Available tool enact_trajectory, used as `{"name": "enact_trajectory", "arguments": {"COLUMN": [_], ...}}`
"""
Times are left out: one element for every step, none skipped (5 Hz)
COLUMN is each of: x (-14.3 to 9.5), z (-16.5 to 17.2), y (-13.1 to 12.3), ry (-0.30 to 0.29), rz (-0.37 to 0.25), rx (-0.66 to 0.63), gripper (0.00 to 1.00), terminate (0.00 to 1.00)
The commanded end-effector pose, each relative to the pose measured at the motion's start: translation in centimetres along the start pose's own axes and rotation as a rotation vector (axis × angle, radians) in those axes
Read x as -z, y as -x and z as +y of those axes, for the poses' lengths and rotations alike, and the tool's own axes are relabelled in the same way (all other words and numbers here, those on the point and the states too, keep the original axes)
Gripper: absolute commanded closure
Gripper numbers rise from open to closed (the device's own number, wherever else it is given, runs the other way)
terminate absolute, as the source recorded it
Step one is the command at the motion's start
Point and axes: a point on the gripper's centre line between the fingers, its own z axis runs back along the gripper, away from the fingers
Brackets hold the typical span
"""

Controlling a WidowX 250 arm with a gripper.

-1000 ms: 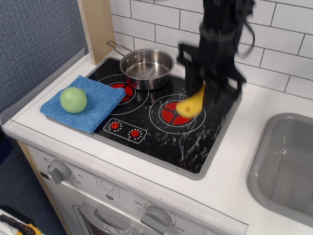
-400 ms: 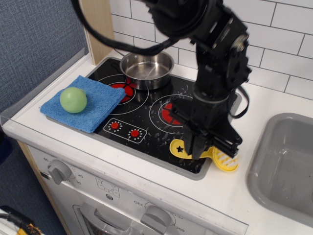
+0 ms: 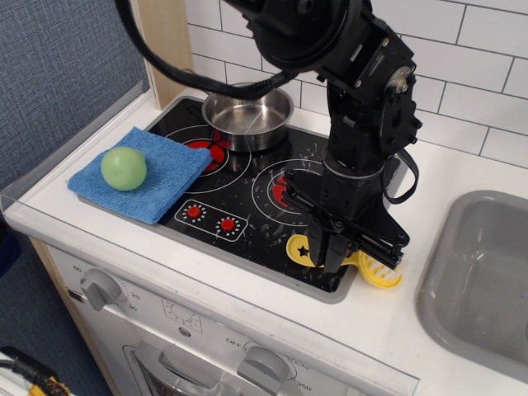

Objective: Move the brush and place half of it on counter and half of it on stove.

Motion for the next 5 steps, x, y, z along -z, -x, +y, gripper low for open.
{"name": "enact_trajectory", "arguments": {"x": [-3.07, -2.92, -2.92, -2.92, -2.92], "z": [1.46, 1.56, 1.56, 1.56, 1.56], "y": [0.11, -0.07, -0.07, -0.07, -0.07], "ry": [-0.019, -0.018, -0.018, -0.018, -0.018], "rz": [-0.098, -0.081, -0.081, -0.081, -0.081], "rx": [-0.051, -0.005, -0.005, -0.005, -0.005], "gripper": [0.00, 0.00, 0.00, 0.00, 0.00], "terminate": [0.00, 0.00, 0.00, 0.00, 1.00]}}
